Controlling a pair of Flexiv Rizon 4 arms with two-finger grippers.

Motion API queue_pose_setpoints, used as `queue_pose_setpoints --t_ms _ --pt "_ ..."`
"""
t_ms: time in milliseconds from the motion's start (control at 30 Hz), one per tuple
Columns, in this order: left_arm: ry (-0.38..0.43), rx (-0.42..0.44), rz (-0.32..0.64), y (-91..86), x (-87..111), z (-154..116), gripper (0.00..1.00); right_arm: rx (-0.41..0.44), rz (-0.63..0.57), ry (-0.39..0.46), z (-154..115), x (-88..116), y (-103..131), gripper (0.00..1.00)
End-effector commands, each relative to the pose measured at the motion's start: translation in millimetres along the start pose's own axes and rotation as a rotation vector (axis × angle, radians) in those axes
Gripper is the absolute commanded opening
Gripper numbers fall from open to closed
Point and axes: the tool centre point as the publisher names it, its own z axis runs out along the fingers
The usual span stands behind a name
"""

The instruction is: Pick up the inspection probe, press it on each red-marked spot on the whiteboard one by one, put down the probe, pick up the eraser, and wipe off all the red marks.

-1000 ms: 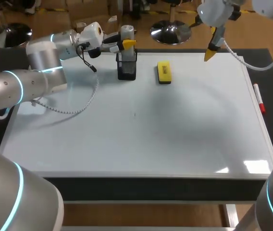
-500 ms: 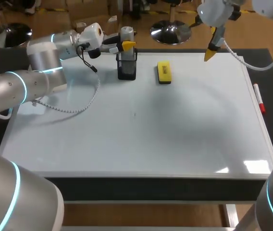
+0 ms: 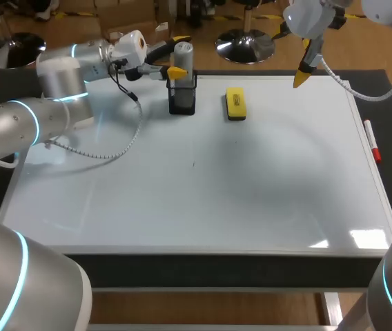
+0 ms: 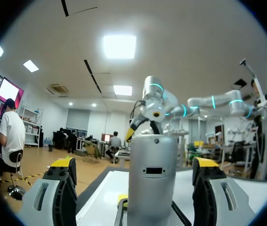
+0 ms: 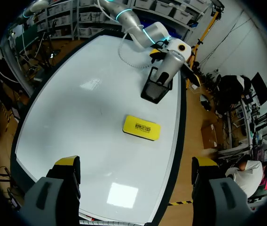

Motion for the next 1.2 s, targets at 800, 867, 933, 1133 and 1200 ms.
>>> queue_pose_setpoints --t_ms 800,867,933,1133,1200 --pt "-0.091 -0.591 0.138 -52.8 46.4 -8.7 1.0 0.004 -0.001 0.004 -0.7 -0.5 -0.1 1.0" --pt "-0.1 -0.639 0.157 -56.1 50.1 -9.8 1.0 0.004 -0.001 0.004 -0.7 -0.5 -0.1 1.0" --pt "-0.107 -0.682 0.165 -59.0 54.6 -10.9 1.0 0.004 -0.001 0.004 -0.7 -0.5 -0.1 1.0" --pt "-0.148 -0.87 0.198 -62.1 69.2 -12.1 1.0 0.004 -0.001 0.004 -0.7 -0.5 -0.1 1.0" --pt "-0.168 -0.926 0.215 -62.7 74.6 -12.6 1.0 0.004 -0.001 0.004 -0.7 -0.5 -0.1 1.0"
